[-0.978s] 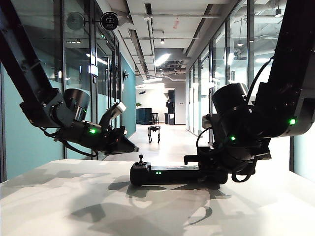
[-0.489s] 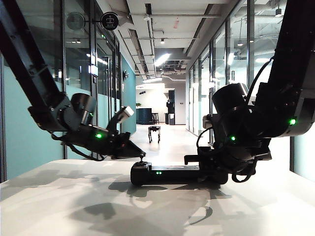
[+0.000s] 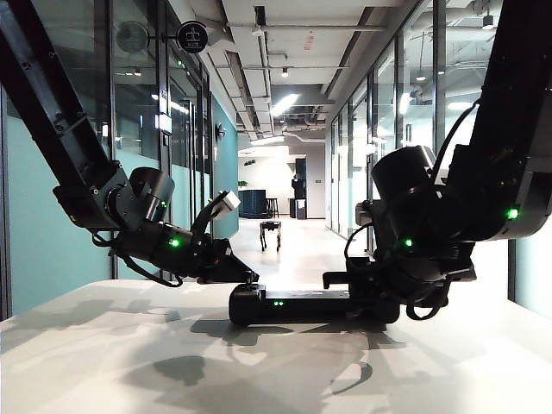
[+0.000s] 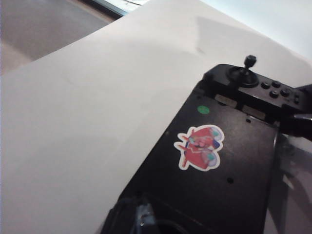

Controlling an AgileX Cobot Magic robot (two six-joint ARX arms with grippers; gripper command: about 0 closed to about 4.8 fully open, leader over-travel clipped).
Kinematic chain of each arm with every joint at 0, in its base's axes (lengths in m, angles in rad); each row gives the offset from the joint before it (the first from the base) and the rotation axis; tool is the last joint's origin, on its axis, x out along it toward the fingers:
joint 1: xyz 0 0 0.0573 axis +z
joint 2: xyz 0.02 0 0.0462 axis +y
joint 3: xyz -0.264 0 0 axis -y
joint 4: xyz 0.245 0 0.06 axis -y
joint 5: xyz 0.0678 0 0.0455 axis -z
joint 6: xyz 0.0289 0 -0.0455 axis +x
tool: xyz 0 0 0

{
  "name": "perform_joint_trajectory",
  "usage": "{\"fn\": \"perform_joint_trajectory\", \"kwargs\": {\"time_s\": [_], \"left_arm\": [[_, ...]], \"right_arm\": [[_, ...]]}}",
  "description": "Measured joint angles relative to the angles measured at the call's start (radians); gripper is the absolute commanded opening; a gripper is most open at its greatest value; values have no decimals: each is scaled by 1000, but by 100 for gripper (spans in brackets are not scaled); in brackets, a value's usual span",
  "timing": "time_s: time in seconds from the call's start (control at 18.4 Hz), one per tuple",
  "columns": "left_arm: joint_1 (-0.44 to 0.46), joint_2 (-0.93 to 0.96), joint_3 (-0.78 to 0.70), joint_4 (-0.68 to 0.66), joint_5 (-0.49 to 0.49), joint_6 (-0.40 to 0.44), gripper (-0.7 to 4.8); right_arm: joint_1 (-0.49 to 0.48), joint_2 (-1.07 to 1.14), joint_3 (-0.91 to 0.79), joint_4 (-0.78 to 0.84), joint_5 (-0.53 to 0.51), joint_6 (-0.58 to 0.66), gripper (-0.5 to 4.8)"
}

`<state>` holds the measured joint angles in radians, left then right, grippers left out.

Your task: Push the left joystick on the remote control sitting on the white table backward to make the robot dog back up in a straight line until it returns close to you.

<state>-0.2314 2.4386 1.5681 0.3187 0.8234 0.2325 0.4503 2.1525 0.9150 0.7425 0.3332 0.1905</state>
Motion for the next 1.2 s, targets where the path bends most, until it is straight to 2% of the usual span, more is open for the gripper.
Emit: {"fn": "perform_joint_trajectory", "kwargs": {"time_s": [0.16, 0.76, 1.2], "left_arm": [[1, 0, 0, -1, 6, 23, -6], [2, 0, 0, 11, 10, 26, -6], [2, 0, 0, 10, 52, 44, -6]], "right_arm": [[0, 0, 0, 0, 0, 1, 201], [1, 0, 0, 0, 33, 13, 201], [1, 0, 0, -1, 36, 14, 201]]}}
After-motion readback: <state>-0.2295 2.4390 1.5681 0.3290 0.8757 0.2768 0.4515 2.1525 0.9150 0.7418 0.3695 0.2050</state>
